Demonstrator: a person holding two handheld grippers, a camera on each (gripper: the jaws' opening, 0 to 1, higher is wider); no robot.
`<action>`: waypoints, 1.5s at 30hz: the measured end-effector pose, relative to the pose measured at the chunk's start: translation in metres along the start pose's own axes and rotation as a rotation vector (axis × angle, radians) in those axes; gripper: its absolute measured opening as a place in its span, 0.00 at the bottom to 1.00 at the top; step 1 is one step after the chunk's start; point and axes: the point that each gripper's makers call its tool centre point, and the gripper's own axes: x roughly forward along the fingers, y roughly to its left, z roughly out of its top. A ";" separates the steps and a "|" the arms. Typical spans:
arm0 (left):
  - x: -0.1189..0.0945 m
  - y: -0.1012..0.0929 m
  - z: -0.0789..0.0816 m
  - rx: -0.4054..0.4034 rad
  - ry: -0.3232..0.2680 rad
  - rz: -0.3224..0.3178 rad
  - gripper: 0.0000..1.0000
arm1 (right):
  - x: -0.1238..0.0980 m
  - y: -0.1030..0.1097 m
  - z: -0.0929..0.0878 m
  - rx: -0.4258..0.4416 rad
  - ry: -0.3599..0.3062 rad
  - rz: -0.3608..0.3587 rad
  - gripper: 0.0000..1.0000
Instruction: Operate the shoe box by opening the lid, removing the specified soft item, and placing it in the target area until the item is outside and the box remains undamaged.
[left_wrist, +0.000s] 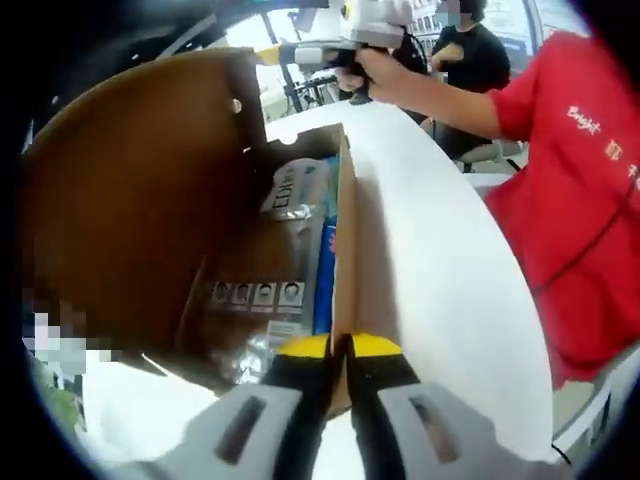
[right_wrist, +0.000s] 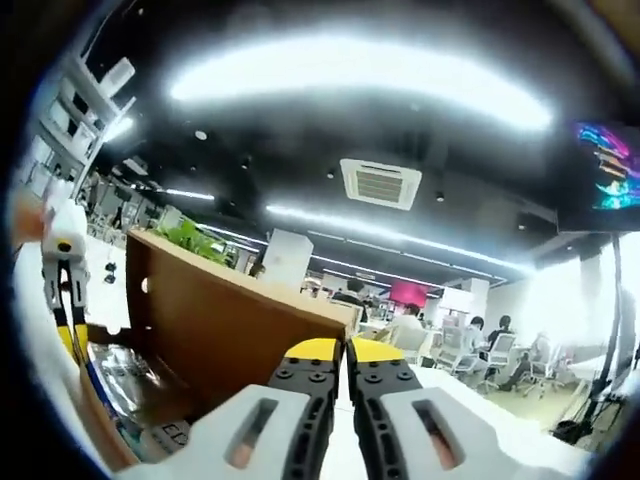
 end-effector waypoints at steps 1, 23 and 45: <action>0.000 0.000 0.000 0.001 -0.001 -0.002 0.04 | 0.001 0.000 0.000 -0.007 0.004 0.006 0.01; 0.000 -0.002 0.000 0.034 -0.009 0.027 0.04 | 0.033 -0.011 -0.006 0.088 0.054 -0.001 0.01; 0.002 -0.004 0.006 -0.033 -0.001 -0.062 0.01 | 0.058 -0.012 -0.004 0.029 0.105 0.018 0.01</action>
